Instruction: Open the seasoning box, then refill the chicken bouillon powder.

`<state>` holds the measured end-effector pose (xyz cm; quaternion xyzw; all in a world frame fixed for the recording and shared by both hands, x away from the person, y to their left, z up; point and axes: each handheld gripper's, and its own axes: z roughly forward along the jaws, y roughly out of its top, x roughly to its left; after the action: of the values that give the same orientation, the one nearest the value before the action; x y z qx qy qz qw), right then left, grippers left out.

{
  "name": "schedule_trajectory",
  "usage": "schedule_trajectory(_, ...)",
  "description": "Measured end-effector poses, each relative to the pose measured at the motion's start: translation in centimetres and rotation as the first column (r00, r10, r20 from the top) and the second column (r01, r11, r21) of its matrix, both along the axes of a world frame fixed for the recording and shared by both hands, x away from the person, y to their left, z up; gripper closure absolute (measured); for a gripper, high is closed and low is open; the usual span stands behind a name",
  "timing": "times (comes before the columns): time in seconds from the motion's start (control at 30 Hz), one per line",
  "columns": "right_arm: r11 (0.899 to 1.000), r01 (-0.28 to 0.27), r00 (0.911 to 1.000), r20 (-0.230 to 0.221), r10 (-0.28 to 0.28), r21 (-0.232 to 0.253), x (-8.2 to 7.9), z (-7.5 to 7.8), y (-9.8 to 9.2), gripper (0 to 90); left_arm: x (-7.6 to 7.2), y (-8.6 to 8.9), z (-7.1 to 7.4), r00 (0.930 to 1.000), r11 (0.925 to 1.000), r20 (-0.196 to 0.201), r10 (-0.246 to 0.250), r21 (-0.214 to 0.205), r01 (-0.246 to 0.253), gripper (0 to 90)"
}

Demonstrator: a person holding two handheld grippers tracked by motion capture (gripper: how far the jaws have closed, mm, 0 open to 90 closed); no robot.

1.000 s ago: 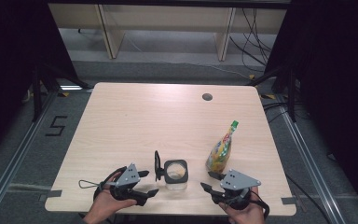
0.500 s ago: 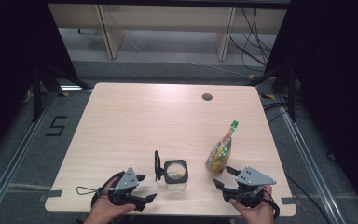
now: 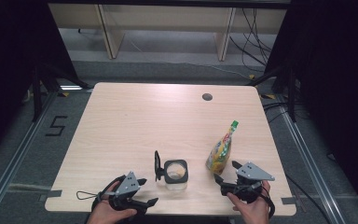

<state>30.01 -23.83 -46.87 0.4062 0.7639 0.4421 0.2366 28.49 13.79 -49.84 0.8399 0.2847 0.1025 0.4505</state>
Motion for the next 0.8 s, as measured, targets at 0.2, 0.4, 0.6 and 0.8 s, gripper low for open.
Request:
schedule_trajectory(0.2, 0.999, 0.036, 0.9993, -0.015, -0.036, 0.012, 0.5, -0.3, 0.3, 16.3, 0.4, 0.1, -0.1, 0.9996, 1.0, -0.029, 0.001, 0.003, -0.001, 22.8)
schedule_trajectory(0.4, 0.997, 0.076, 0.9963, 0.042, -0.074, -0.028, 1.1, -0.7, 0.7, 15.5, 0.5, -0.1, -0.1, 0.9997, 0.9999, -0.025, -0.009, 0.008, 0.009, 23.0)
schedule_trajectory(0.6, 0.994, 0.104, 0.9933, 0.054, -0.103, -0.019, 1.9, -0.9, 1.5, 15.6, 0.5, -0.1, -0.2, 1.0, 0.9999, -0.001, 0.01, 0.013, -0.01, 23.1)
schedule_trajectory(0.8, 0.99, 0.143, 0.988, 0.062, -0.141, -0.017, 2.9, -1.3, 2.2, 10.6, 0.6, 0.1, -0.1, 0.9997, 0.9989, 0.022, -0.011, 0.046, 0.01, 23.4)
